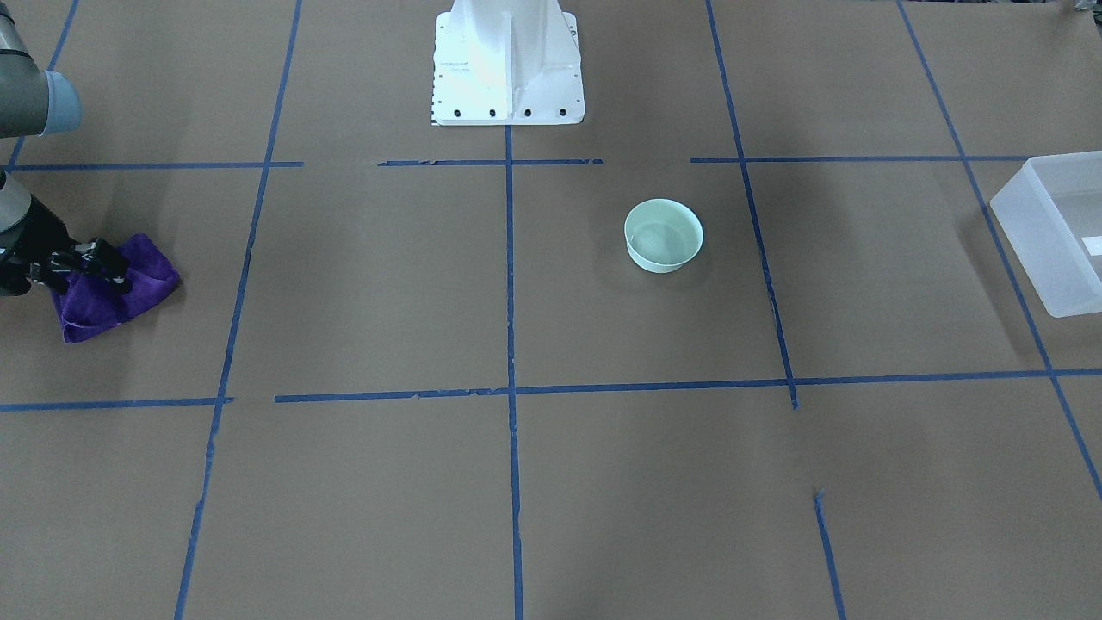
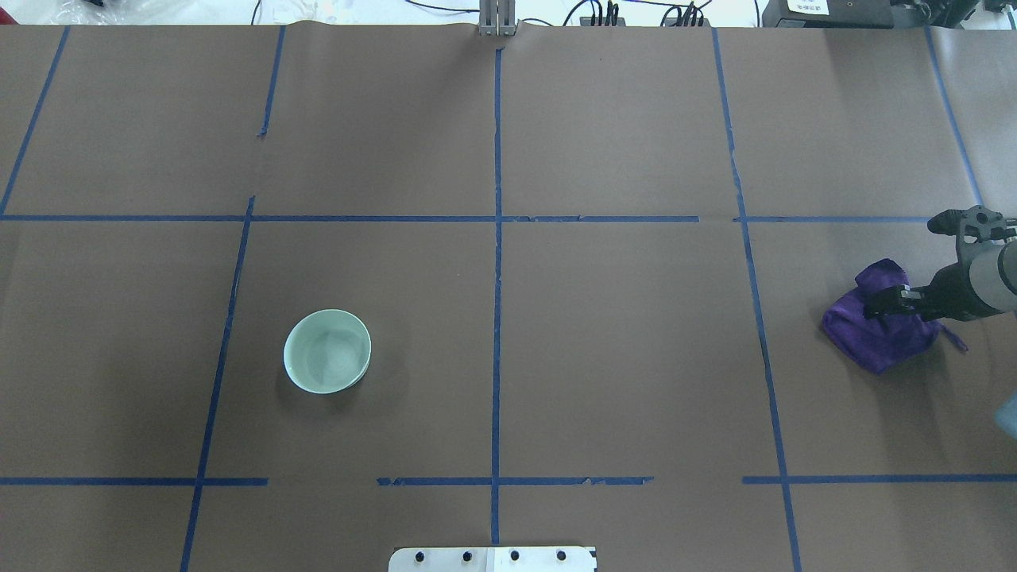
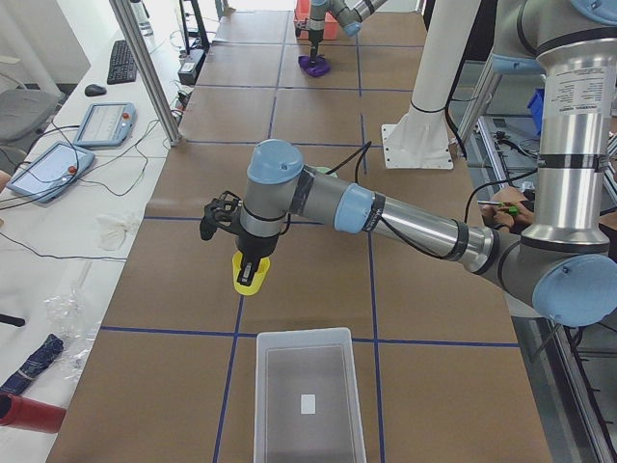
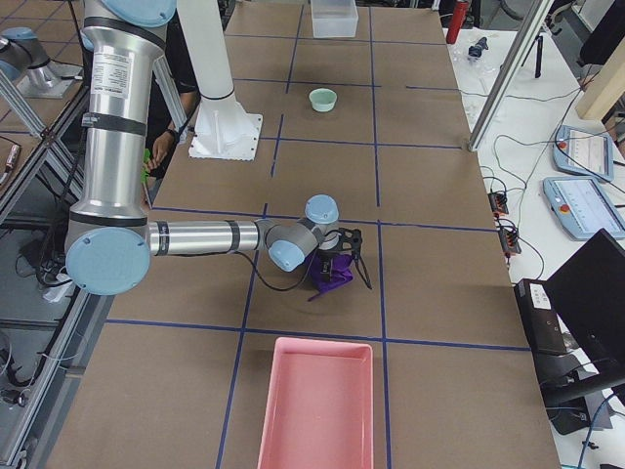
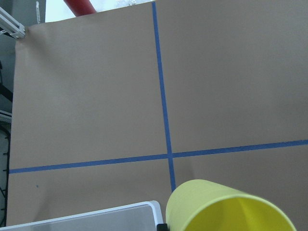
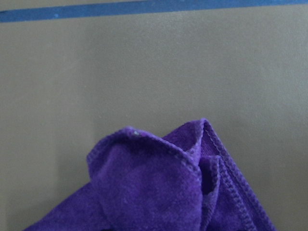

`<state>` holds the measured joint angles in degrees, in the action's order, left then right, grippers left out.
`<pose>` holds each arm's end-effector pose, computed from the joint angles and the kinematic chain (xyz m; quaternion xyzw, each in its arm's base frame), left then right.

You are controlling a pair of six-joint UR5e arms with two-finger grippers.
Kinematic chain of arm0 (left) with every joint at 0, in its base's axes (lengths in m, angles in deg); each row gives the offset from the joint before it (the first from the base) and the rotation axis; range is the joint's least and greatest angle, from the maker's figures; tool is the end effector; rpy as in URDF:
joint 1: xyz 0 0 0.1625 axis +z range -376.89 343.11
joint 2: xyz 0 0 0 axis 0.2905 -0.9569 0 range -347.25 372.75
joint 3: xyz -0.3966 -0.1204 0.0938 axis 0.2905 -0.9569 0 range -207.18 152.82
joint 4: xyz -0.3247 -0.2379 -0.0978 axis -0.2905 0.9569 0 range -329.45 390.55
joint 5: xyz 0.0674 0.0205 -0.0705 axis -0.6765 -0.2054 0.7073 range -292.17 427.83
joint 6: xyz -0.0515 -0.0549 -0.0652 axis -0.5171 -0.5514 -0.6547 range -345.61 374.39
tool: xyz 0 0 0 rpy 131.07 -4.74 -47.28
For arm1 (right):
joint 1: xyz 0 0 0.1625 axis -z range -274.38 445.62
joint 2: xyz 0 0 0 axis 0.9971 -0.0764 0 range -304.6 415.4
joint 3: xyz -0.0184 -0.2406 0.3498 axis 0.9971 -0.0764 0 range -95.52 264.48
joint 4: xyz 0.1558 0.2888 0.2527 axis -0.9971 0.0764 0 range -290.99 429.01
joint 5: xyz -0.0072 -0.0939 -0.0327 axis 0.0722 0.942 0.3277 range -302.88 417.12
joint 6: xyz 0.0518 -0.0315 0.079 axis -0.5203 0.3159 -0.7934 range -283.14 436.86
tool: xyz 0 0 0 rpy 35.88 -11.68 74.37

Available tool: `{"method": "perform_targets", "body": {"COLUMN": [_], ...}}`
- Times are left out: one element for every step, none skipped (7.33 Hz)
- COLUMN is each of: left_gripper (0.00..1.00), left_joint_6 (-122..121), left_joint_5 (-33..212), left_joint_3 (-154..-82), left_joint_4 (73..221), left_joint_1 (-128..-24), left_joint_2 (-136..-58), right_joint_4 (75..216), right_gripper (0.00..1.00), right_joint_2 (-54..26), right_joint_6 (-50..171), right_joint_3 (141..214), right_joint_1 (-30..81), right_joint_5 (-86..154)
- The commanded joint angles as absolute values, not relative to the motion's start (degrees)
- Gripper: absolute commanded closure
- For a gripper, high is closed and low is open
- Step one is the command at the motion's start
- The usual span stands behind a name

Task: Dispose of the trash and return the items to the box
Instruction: 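Lift the yellow cup with the left gripper while the right grasps the purple cloth, then carry the cup into the clear bin while the right gripper lifts the cloth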

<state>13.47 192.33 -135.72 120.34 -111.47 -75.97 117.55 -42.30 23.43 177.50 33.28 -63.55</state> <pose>-0.1153 -0.4767 0.5203 0.1508 0.2886 -0.0014 0.9455 -0.2188 -0.4185 0.6245 0.0339 -0.3929 0.0428 0.9180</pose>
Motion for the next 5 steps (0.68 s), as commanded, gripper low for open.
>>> {"method": "perform_targets", "body": {"left_gripper": [1.0,1.0,1.0,1.0,1.0], "left_joint_6": [18.58,21.92,24.39,24.67,24.68], "left_joint_5": [187.13,186.75,186.74,186.74,186.74], "left_joint_3": [-132.41,-129.17,-126.96,-125.9,-123.01], "left_joint_4": [120.38,120.55,120.9,121.43,123.87], "left_joint_1": [-114.61,-116.54,-117.77,-118.22,-118.05], "left_joint_2": [-77.59,-78.56,-78.83,-78.83,-78.31], "right_joint_4": [117.43,117.52,117.61,118.22,118.57], "right_gripper": [1.0,1.0,1.0,1.0,1.0], "right_joint_2": [-43.03,-42.95,-43.04,-43.47,-43.83], "right_joint_6": [24.12,24.13,24.13,24.21,24.21], "right_joint_3": [178.16,178.52,179.74,181.67,183.34], "right_joint_1": [32.88,32.88,32.36,30.61,26.94], "right_joint_5": [-63.9,-64.17,-64.69,-66.53,-70.2]}}
